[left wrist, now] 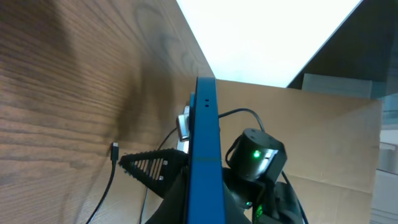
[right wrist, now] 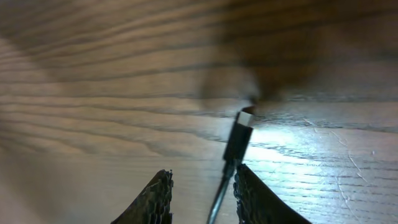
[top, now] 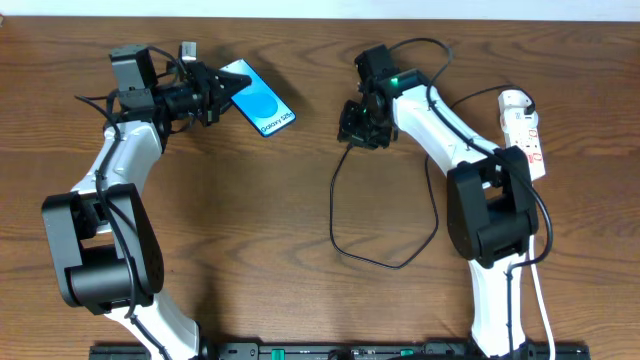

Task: Plug charger to phone and switch on socket

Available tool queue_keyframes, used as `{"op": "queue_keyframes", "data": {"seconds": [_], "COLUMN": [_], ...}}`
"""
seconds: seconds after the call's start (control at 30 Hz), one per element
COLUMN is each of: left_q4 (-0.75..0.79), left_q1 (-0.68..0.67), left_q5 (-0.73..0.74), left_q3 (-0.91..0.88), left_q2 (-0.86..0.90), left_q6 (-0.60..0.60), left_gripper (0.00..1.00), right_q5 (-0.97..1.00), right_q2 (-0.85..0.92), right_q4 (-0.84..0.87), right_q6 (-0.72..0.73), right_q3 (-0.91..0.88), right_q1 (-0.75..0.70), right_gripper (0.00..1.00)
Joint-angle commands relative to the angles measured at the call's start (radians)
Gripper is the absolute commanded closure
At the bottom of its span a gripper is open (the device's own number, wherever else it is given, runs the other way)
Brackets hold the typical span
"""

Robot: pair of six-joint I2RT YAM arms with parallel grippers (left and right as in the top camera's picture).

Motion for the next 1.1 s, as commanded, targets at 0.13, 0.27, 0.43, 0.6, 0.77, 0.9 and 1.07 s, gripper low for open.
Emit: {"op": "queue_keyframes", "data": {"seconds": [0.13, 0.27, 0.43, 0.6, 0.77, 0.9, 1.07], "left_q4": [0.004, 0.004, 0.004, 0.004, 0.003, 0.0, 0.0], "left_q1": [0.003, 0.003, 0.003, 0.003, 0.003, 0.003, 0.003], "left_q5": [0.014, 0.015, 0.015, 0.015, 0.015, 0.016, 0.015], "left_q3": [0.006, 0.006, 0.006, 0.006, 0.006, 0.006, 0.006], "left_q2": [-0.018, -0.019, -0.019, -0.019, -0.019, -0.019, -0.019], "left_q6": [0.014, 0.014, 0.013, 0.013, 0.013, 0.013, 0.013], "left_gripper": [0.92, 0.92, 0.92, 0.93, 0.93, 0.93, 0.92], "right_q5": [0.01, 0.01, 0.01, 0.01, 0.01, -0.006, -0.016], "right_q2": [0.033, 0.034, 0.034, 0.034, 0.034, 0.034, 0.034], "right_q4": [-0.027, -0.032, -0.035, -0.025, -0.001, 0.038, 0.056], "right_q6": [0.015, 0.011, 0.012, 0.021, 0.032, 0.05, 0.05], "right_q3": [0.0, 0.0, -0.01, -0.026, -0.04, -0.075, -0.087], "right_q1": [0.003, 0.006, 0.006, 0.009, 0.017, 0.018, 0.018], "right_gripper": [0.7, 0.7, 0.71, 0.73, 0.75, 0.78, 0.81]}}
